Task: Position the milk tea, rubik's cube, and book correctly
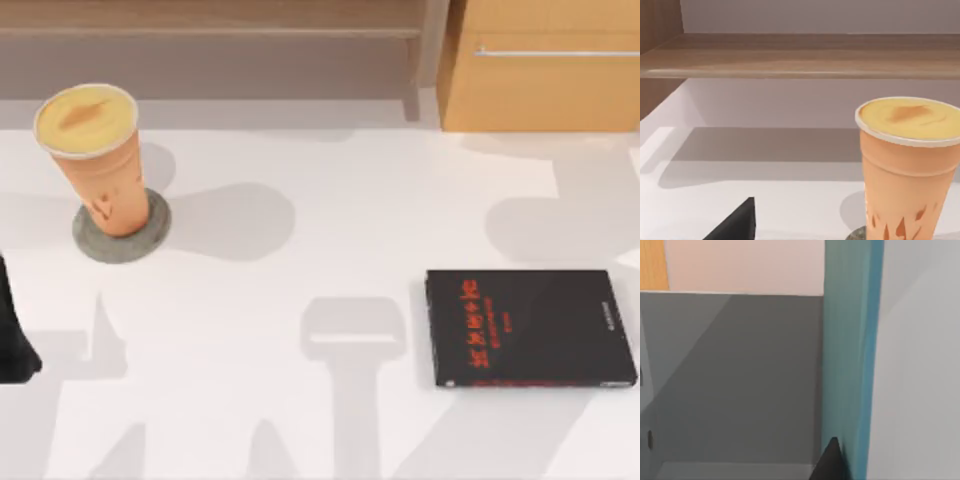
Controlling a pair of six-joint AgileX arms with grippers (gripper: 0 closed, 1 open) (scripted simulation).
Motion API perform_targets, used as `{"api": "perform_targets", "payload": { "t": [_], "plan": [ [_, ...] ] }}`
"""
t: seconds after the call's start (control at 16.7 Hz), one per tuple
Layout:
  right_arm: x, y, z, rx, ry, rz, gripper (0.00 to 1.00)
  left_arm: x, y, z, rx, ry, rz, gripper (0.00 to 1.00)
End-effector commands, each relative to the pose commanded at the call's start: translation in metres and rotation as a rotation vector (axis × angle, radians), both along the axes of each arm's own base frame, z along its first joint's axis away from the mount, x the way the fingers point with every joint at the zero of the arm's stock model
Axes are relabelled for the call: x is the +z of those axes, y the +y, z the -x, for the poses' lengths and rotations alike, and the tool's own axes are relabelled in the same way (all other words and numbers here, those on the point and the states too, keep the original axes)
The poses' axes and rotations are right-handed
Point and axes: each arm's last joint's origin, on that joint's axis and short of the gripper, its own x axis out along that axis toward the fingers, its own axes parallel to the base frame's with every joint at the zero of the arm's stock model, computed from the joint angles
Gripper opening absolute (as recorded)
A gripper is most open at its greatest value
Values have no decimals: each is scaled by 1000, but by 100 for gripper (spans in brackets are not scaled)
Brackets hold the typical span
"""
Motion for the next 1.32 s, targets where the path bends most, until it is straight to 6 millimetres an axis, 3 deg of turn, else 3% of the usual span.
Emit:
{"api": "perform_targets", "payload": {
  "t": [1.08, 1.32],
  "plan": [
    [10, 1, 9, 2, -2, -2, 0, 0, 0, 0, 0, 0, 0, 100],
    [38, 13, 25, -71, -70, -76, 0, 0, 0, 0, 0, 0, 0, 100]
  ]
}}
